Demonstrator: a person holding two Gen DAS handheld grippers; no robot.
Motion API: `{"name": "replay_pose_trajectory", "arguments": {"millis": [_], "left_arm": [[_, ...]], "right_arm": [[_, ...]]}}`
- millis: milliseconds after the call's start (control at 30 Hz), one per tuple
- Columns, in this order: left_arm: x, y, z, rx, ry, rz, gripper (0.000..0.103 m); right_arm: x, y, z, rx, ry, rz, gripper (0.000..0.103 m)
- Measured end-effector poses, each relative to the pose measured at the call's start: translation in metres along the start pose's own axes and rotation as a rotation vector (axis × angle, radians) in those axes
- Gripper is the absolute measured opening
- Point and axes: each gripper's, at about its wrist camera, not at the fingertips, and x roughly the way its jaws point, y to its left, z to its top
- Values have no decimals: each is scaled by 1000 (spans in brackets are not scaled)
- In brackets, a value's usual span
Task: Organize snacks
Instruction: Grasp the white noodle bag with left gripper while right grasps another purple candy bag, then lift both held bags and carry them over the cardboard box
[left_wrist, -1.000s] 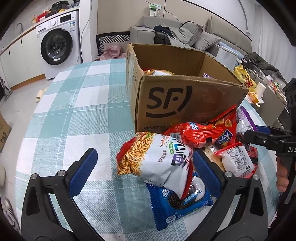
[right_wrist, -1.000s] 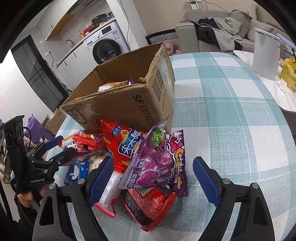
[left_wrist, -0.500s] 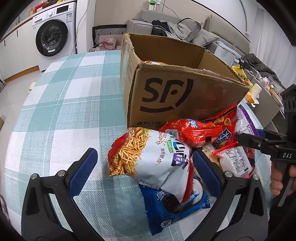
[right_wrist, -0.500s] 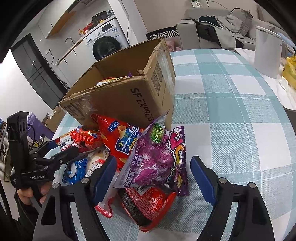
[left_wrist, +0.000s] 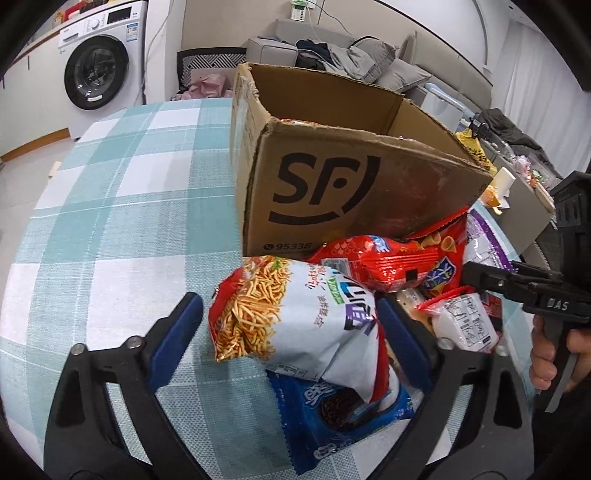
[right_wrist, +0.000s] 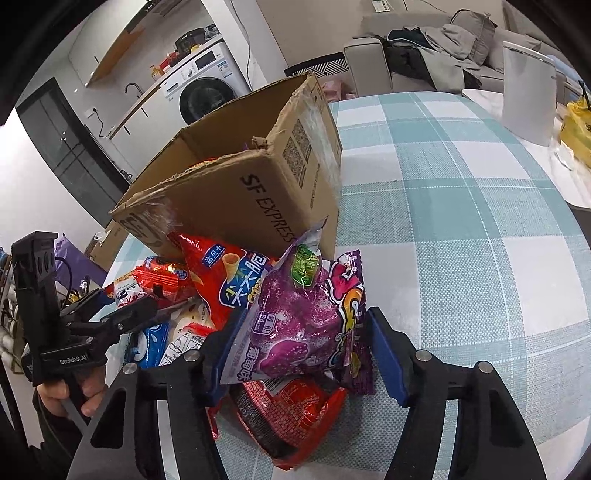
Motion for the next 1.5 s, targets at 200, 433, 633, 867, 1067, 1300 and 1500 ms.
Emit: {"name": "replay_pose_trajectory", "arguments": {"millis": [200,433,633,867,1067,1300,1500], "left_arm": [[-2,-6,-2,31,-8,-32,66],[-7,-9,-5,46,-24,-7,62],[-15,-11,-6,59,-43,13,61],[-24,-15,-8,71,-64,20,61],[-36,-19,-8,84,-88,20,60],[-52,-25,-8,99,-120,24,60],[-71,-30,-6,100,-159,29,60]], "right_arm": [[0,0,0,-2,1,-2,54],[-2,1,-1,-12,-4,-7,52],[-9,1,-1,-9,-25,2,48],[-24,2,1,-10,-61,24,46],[-31,4,2,-16,-73,26,46],[-40,8,5,-20,-98,34,46],[-55,12,5,-27,-131,41,46]]}}
